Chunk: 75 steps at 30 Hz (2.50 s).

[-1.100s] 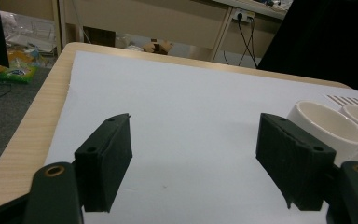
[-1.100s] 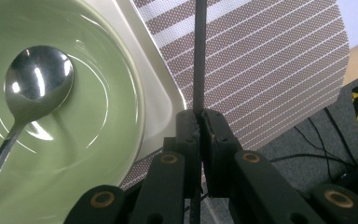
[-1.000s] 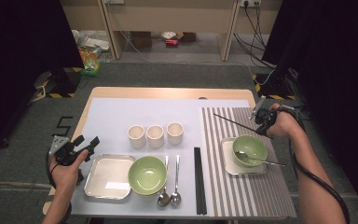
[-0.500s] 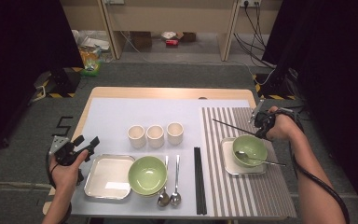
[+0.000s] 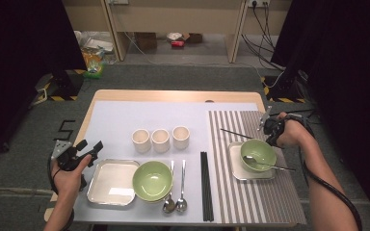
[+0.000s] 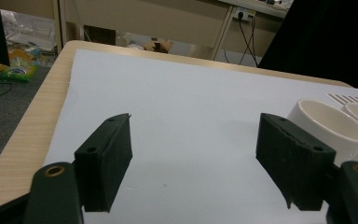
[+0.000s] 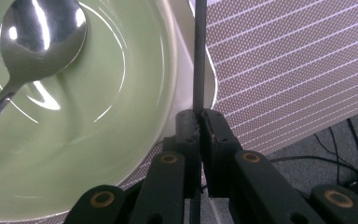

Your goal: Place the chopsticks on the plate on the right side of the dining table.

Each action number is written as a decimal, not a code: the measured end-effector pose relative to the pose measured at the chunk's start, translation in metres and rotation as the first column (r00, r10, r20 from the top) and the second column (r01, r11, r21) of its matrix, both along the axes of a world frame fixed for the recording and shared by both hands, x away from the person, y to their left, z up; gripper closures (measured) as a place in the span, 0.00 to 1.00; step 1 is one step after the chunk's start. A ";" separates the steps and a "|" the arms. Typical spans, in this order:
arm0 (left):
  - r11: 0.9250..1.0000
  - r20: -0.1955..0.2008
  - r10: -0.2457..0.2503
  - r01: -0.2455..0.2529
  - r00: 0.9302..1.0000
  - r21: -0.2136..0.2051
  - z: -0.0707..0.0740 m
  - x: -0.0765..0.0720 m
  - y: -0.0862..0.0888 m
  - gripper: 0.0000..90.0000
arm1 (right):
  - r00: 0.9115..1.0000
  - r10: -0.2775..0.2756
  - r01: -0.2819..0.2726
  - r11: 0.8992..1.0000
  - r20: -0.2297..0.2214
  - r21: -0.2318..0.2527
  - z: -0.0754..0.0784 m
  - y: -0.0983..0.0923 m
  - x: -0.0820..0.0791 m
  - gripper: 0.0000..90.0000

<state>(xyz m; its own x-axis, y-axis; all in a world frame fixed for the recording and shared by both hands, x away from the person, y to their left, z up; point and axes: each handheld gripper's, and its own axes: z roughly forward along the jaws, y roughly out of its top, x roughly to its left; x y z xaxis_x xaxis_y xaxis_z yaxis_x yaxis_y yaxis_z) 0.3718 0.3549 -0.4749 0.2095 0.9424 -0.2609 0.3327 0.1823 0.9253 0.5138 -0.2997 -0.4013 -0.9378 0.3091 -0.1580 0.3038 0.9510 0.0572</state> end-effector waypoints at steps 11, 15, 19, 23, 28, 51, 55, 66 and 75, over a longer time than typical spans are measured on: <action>1.000 -0.003 -0.002 0.002 1.000 0.003 -0.001 0.001 0.000 0.29 | 0.999 -0.010 0.010 1.000 -0.033 -0.019 -0.006 -0.002 -0.002 0.96; 1.000 -0.003 -0.003 0.003 1.000 0.002 -0.001 0.001 -0.001 0.29 | 0.999 -0.015 0.014 1.000 -0.043 -0.021 -0.007 -0.003 -0.003 0.96; 1.000 -0.003 -0.003 0.003 1.000 0.001 -0.001 0.001 -0.001 0.29 | 0.999 -0.008 0.007 1.000 -0.051 -0.018 -0.009 -0.003 -0.003 0.96; 1.000 -0.003 -0.003 0.003 1.000 0.001 -0.001 0.001 -0.001 0.29 | 0.998 -0.011 0.011 1.000 -0.058 -0.017 -0.010 -0.003 -0.003 0.96; 1.000 -0.004 -0.002 0.002 1.000 0.002 -0.001 0.001 -0.001 0.29 | 0.997 -0.036 0.034 0.999 -0.068 -0.023 -0.011 -0.002 -0.004 0.96; 1.000 -0.004 -0.004 0.004 1.000 0.004 -0.001 0.002 -0.002 0.29 | 0.994 -0.058 0.057 0.998 -0.092 -0.007 -0.011 -0.006 -0.003 0.94; 1.000 -0.003 -0.004 0.004 1.000 0.004 -0.001 0.002 -0.002 0.29 | 0.994 -0.054 0.054 0.999 -0.095 -0.005 -0.011 -0.006 -0.002 0.93; 1.000 -0.003 -0.004 0.004 1.000 0.004 -0.001 0.001 -0.002 0.29 | 0.995 -0.055 0.056 0.998 -0.081 0.006 -0.006 -0.007 -0.001 0.91; 1.000 -0.003 -0.004 0.004 1.000 0.004 0.000 0.001 -0.002 0.29 | 0.997 -0.038 0.039 0.999 -0.062 0.019 0.003 -0.007 0.000 0.90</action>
